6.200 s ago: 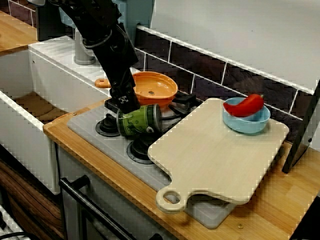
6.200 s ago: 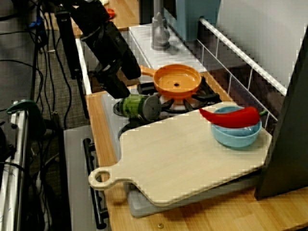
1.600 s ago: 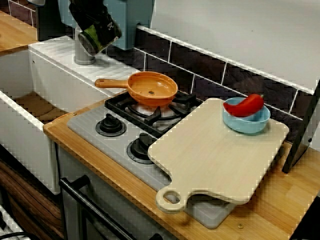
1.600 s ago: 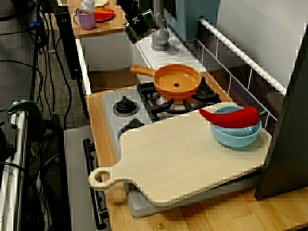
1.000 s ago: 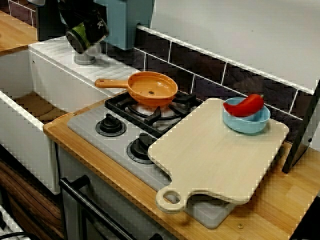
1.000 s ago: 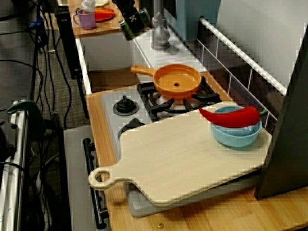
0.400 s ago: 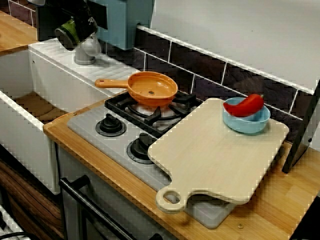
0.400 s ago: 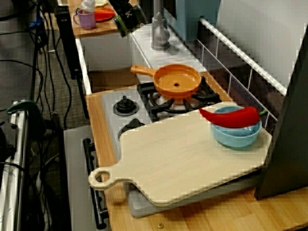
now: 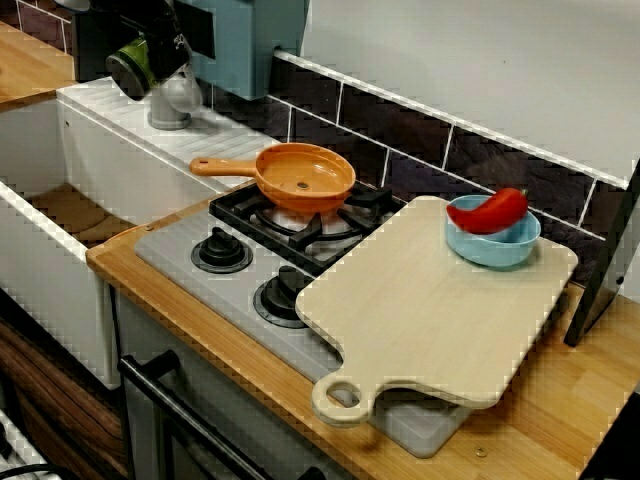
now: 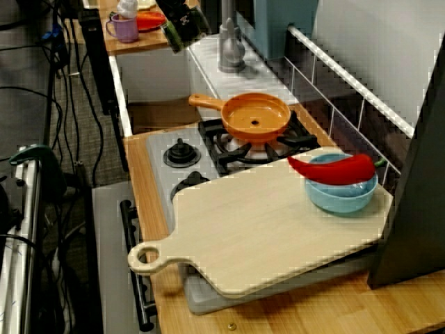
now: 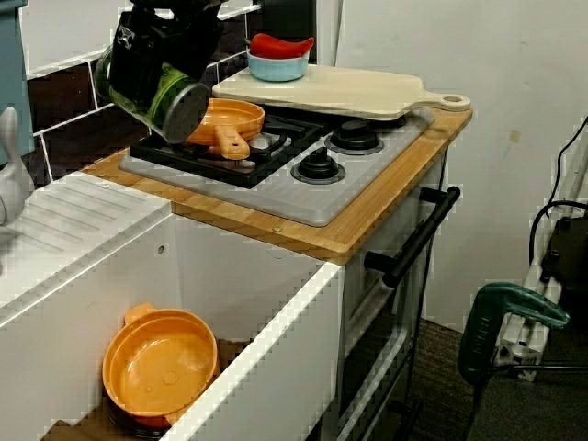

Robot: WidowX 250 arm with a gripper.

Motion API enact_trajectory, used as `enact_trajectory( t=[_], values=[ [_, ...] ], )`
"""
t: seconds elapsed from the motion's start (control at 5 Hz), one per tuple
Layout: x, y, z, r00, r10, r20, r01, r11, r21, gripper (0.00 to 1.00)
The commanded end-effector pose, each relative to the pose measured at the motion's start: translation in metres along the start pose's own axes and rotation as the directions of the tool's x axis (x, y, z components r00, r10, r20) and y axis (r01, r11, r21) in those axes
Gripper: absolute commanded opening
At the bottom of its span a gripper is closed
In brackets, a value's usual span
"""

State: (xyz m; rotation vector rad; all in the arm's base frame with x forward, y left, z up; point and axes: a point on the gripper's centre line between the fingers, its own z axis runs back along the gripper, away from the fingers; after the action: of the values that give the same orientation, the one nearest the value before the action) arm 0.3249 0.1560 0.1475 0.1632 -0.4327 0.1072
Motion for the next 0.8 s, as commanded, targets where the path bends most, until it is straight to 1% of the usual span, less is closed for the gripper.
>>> enact_trajectory(
  t=[0.0,0.2,0.4,0.6],
  values=[
    [0.004,0.000,0.013,0.999,0.053,0.011,-0.053,0.998,0.036,1.00],
    [0.002,-0.006,0.011,0.996,0.085,-0.004,-0.084,0.995,0.054,0.53],
    [0.002,-0.011,0.009,0.994,0.101,-0.034,-0.100,0.994,0.031,0.00],
    [0.002,-0.011,0.009,0.993,0.116,-0.017,-0.115,0.992,0.056,1.00]
  ],
)
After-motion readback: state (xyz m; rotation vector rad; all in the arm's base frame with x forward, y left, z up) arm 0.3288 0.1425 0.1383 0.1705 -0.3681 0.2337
